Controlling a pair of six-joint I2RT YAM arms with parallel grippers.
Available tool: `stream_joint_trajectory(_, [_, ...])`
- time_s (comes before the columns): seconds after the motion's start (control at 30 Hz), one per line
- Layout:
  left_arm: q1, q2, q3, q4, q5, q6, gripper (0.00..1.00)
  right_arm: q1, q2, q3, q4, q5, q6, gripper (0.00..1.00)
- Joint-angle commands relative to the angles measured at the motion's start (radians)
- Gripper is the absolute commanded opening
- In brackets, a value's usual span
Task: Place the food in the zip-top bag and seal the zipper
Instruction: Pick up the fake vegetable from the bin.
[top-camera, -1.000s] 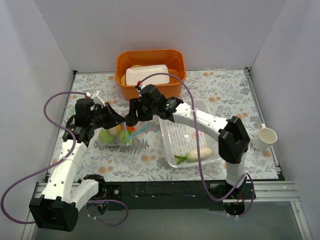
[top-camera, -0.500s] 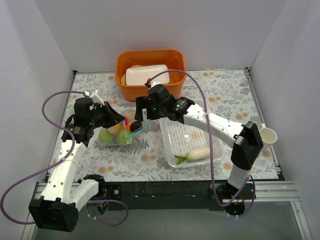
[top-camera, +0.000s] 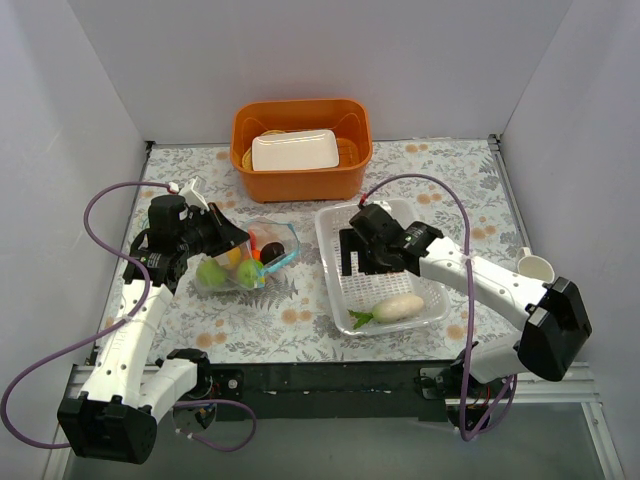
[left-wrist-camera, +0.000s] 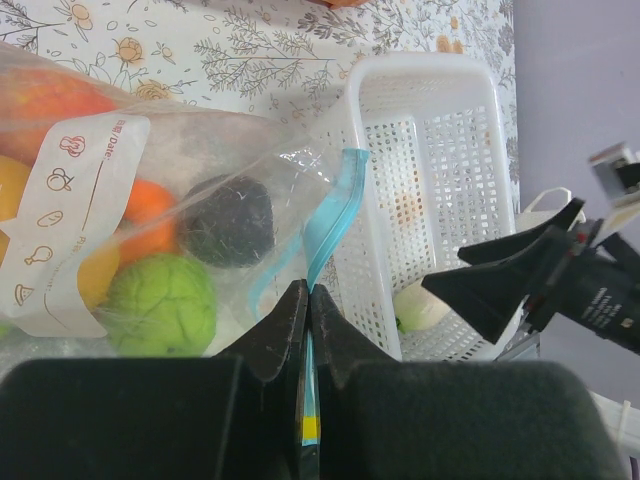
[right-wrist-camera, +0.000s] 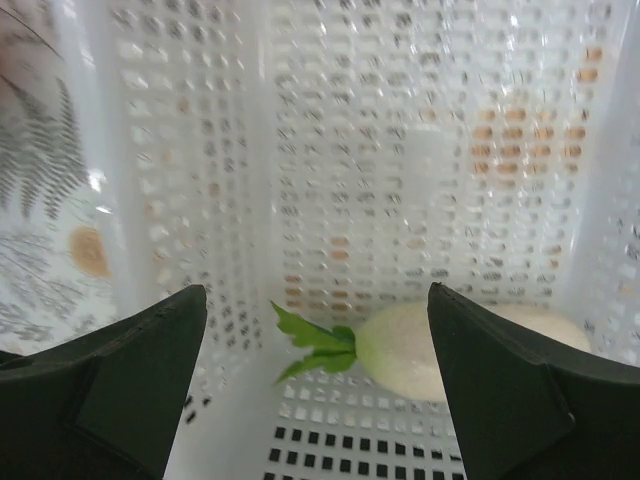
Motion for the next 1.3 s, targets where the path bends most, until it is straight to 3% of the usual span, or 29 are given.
stream_joint_trajectory(0.0, [0.004, -0.007, 0.017, -0.006, 0.000, 0.014, 0.00, 0.001, -0.007, -0.033, -0.157, -0.003, 0.046, 0.98])
stream_joint_trajectory(0.27, [0.004, -0.011, 0.015, -0.014, -0.003, 0.021, 0.00, -0.028, -0.019, -0.044, -0.350, 0.112, 0.150, 0.98])
stream_joint_trajectory(0.67, [0.004, -0.004, 0.017, -0.012, -0.002, 0.028, 0.00, -0.110, -0.147, -0.151, -0.299, 0.055, 0.379, 0.98])
stream_joint_trajectory(1.27, [0.004, -0.009, 0.010, -0.014, -0.002, 0.033, 0.00, -0.117, 0.040, -0.141, -0.273, 0.026, 0.346, 0.98])
